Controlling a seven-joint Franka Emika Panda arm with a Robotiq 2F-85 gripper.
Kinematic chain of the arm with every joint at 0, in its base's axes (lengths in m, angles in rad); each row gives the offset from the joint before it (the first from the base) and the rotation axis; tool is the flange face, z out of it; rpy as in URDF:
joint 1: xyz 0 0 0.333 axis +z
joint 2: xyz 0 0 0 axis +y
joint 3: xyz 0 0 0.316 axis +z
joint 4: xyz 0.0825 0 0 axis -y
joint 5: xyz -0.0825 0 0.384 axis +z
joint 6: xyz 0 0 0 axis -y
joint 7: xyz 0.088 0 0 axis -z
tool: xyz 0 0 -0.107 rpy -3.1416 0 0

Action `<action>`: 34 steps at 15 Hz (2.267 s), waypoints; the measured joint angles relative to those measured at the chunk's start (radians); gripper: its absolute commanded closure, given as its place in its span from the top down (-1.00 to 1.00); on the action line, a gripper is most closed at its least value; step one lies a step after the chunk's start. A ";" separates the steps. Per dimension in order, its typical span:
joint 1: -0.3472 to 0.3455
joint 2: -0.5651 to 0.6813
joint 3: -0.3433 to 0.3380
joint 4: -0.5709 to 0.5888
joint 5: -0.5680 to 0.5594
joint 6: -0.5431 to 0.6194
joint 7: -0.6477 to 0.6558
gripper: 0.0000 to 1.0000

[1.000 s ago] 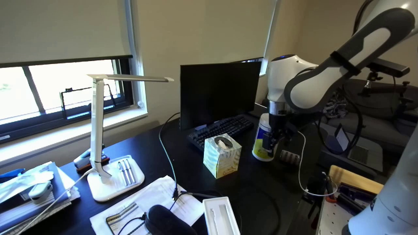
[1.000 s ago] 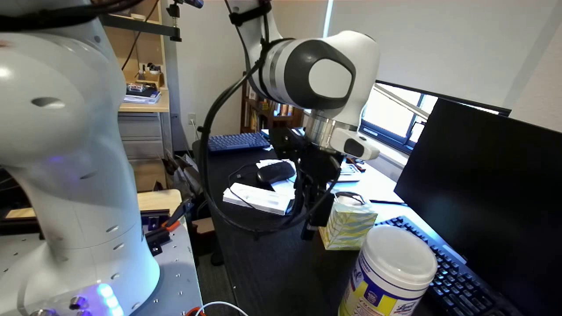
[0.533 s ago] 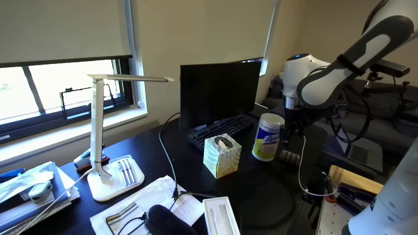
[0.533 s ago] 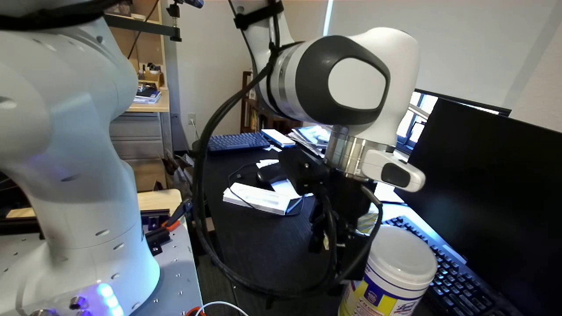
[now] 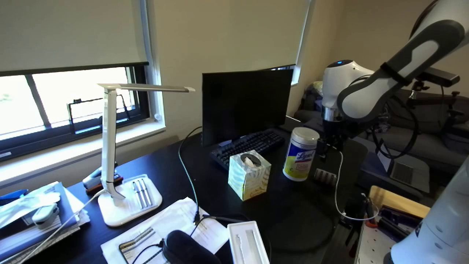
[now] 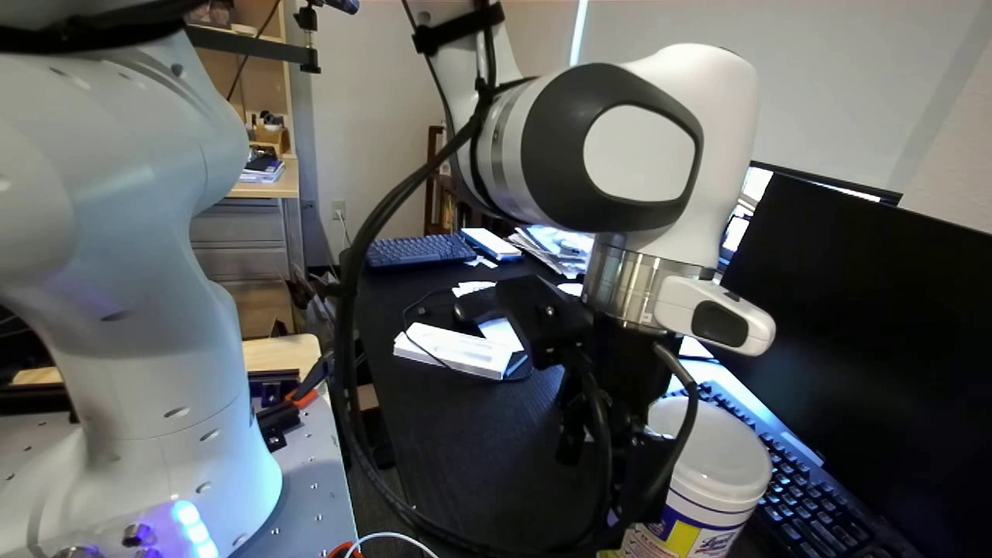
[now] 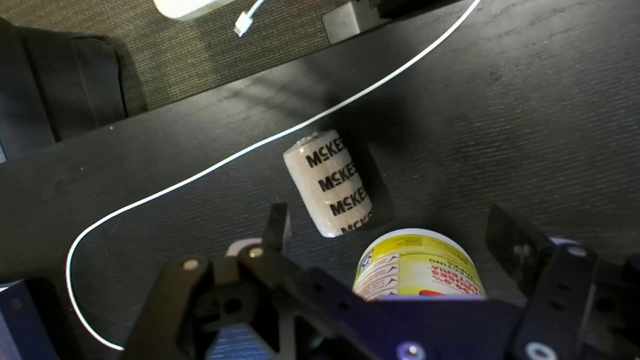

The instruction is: Place the eyeglass case and the brown packet on the left side of the desk then place the tissue box on the right side

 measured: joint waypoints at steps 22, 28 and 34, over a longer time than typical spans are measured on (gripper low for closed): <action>-0.067 0.418 -0.141 0.020 0.092 0.491 -0.516 1.00; -0.166 0.518 -0.032 0.107 0.176 0.502 -0.687 0.47; -0.225 0.603 0.028 0.171 0.182 0.502 -0.752 -0.14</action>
